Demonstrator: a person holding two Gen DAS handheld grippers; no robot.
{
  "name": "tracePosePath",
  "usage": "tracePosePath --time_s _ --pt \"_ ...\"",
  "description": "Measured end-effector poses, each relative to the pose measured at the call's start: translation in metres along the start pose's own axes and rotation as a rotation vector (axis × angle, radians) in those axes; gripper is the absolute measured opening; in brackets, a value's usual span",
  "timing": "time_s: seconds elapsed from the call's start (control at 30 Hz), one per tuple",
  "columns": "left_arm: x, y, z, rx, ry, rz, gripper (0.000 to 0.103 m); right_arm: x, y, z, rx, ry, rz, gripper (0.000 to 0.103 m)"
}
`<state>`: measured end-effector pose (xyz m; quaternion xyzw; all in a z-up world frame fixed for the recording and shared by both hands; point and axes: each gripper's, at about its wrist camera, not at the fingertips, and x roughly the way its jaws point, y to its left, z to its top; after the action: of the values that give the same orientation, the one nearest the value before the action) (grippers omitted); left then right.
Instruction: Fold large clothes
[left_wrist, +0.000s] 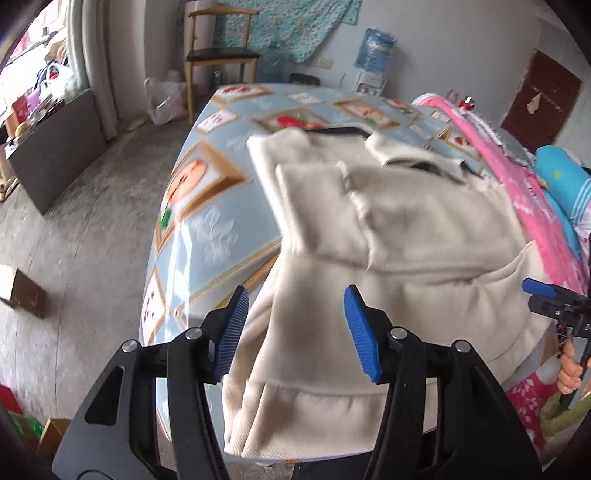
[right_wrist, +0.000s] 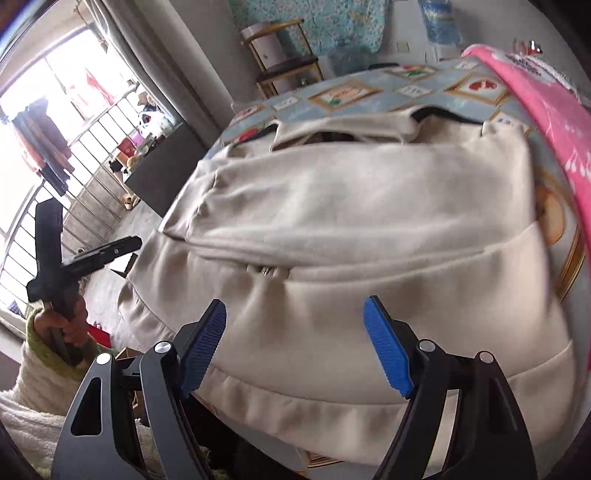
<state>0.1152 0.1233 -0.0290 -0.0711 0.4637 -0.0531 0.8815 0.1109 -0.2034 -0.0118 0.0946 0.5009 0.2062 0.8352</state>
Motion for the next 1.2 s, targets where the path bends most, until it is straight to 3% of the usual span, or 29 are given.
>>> tracePosePath --time_s 0.1,0.23,0.4,0.5,0.8,1.0,1.13,1.2 --pt "0.003 0.005 -0.015 -0.017 0.010 0.018 0.045 0.005 0.006 -0.008 0.013 0.007 0.014 0.075" --pt "0.005 0.016 -0.019 -0.045 0.007 -0.022 0.044 0.014 0.012 -0.016 0.023 0.025 0.016 0.075" --pt "0.004 0.032 -0.014 -0.085 0.002 -0.135 0.032 0.024 0.014 -0.018 0.019 0.048 0.001 0.075" --pt "0.007 0.033 -0.011 -0.093 0.011 -0.204 0.032 0.025 0.016 -0.016 0.003 0.058 -0.009 0.075" --pt "0.033 0.041 0.005 -0.077 0.063 -0.319 0.032 0.032 0.019 -0.011 -0.018 0.073 -0.044 0.075" --pt "0.018 0.044 0.004 -0.049 0.022 -0.535 0.030 0.033 0.021 -0.011 -0.025 0.079 -0.061 0.075" --pt "0.037 0.041 0.003 -0.021 0.112 -0.460 0.030 0.034 0.024 -0.011 -0.033 0.083 -0.081 0.075" --pt "0.041 0.043 0.006 -0.031 0.116 -0.472 0.030 0.036 0.026 -0.011 -0.036 0.084 -0.095 0.075"
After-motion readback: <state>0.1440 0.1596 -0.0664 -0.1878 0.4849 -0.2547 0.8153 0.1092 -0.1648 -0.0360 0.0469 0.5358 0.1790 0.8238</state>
